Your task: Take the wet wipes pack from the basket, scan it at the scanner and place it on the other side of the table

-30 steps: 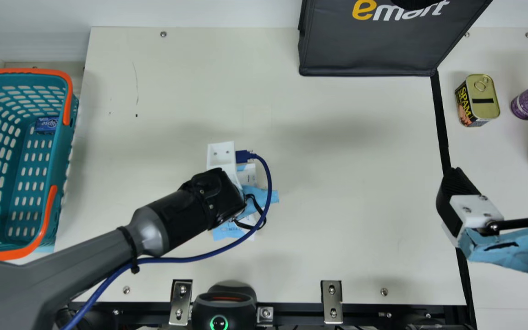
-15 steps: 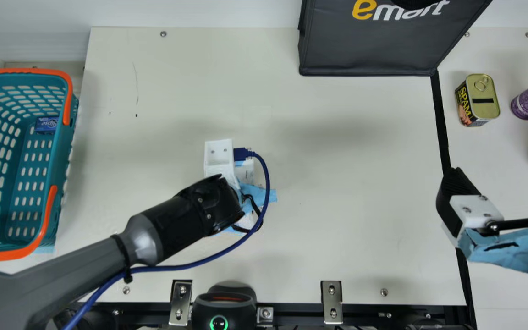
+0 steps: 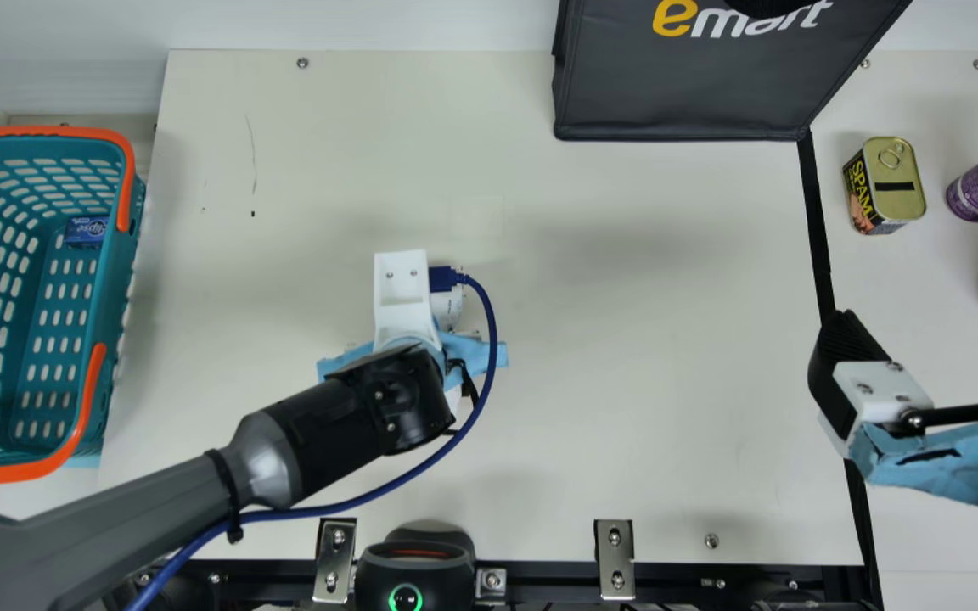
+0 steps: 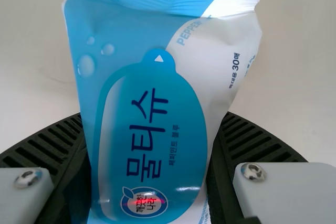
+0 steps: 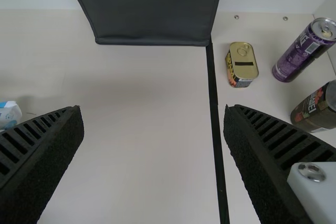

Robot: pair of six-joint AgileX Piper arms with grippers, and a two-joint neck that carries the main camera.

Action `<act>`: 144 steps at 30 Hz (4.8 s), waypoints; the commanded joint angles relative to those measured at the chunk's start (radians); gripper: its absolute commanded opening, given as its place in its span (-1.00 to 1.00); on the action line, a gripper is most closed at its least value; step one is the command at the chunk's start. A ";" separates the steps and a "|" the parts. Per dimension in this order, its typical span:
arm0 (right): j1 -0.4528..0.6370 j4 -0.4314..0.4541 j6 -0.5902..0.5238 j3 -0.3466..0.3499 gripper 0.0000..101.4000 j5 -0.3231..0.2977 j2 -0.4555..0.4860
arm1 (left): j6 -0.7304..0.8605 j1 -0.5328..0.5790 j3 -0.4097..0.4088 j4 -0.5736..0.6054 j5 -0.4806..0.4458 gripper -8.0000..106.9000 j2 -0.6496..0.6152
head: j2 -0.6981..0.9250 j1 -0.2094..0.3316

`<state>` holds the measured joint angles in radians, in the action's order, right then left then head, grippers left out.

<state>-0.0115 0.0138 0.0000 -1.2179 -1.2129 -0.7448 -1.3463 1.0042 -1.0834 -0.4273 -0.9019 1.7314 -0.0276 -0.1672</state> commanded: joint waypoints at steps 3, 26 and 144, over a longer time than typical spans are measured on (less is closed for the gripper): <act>0.000 0.000 0.000 0.000 0.87 0.000 0.000 | -0.060 0.005 0.014 -0.050 0.010 -1.00 0.010 | 0.000 0.029; 0.000 0.000 0.000 0.000 0.87 0.000 0.000 | -0.191 0.024 0.056 -0.169 0.026 -1.00 0.017 | 0.000 0.029; 0.000 0.000 0.000 0.000 0.87 0.000 0.000 | 0.196 -0.053 -0.526 0.483 -0.065 -1.00 0.320 | 0.000 0.029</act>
<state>-0.0115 0.0138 0.0000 -1.2179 -1.2128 -0.7448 -1.1424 0.9467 -1.5708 0.0667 -0.9617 2.0319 -0.0276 -0.1672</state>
